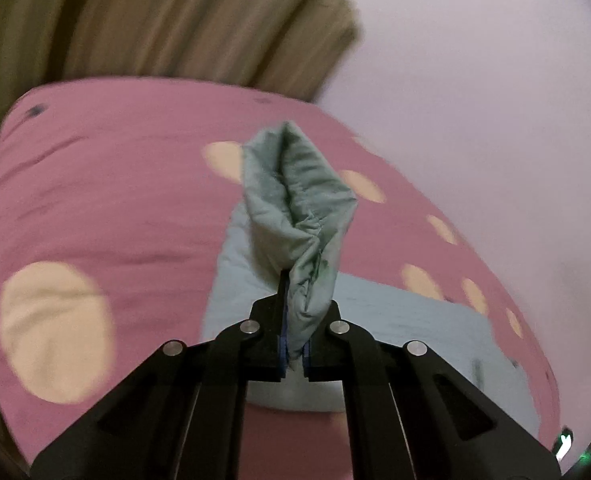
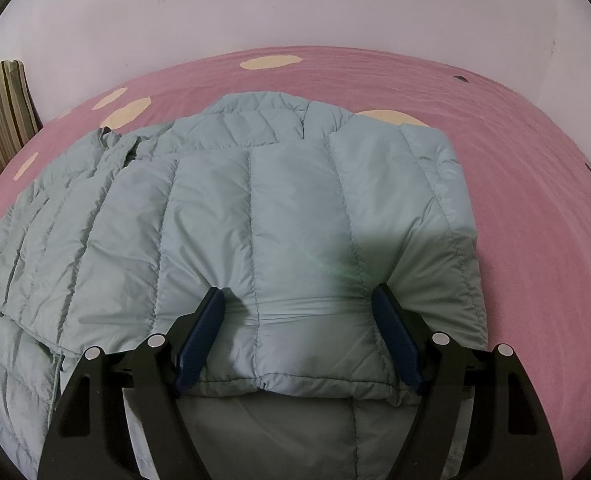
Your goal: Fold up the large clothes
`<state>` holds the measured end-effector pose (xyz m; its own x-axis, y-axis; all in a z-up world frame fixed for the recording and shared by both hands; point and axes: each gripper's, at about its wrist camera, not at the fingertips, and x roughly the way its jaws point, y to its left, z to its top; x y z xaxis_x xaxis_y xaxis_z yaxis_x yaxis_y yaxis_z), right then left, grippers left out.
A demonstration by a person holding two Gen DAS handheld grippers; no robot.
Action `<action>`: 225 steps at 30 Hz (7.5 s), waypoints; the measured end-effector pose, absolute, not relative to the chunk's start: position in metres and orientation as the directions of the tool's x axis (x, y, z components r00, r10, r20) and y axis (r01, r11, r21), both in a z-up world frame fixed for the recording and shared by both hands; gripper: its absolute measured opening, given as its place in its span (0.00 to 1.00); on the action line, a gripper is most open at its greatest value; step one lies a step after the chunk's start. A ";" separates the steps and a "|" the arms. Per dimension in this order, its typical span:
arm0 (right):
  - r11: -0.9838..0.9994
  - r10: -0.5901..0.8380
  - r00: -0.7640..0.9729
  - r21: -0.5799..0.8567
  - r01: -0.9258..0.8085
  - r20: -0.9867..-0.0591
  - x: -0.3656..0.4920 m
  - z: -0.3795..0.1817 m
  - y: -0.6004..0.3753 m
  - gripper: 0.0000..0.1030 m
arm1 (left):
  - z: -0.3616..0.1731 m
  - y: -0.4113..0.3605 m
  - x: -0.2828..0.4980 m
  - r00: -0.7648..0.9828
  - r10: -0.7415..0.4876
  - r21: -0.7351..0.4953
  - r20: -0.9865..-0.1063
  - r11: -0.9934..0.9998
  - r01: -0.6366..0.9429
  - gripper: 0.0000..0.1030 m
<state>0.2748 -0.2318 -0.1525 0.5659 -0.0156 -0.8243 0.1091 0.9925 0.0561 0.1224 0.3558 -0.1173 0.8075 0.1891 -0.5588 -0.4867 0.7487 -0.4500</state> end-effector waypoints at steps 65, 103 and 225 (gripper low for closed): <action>0.957 0.209 0.631 0.290 0.027 -0.747 0.292 -0.076 -0.180 0.13 | -0.115 0.178 0.242 0.747 0.088 -0.117 -0.659 0.969 -0.218 0.60; 0.986 0.025 0.581 0.117 0.121 -0.814 0.345 -0.128 -0.221 0.55 | -0.167 0.087 0.353 0.665 0.095 0.039 -0.740 0.994 -0.098 0.61; 0.845 0.292 0.574 0.488 0.220 -0.765 0.247 -0.133 -0.314 0.11 | -0.160 0.141 0.297 0.631 -0.142 -0.186 -0.763 0.983 -0.003 0.14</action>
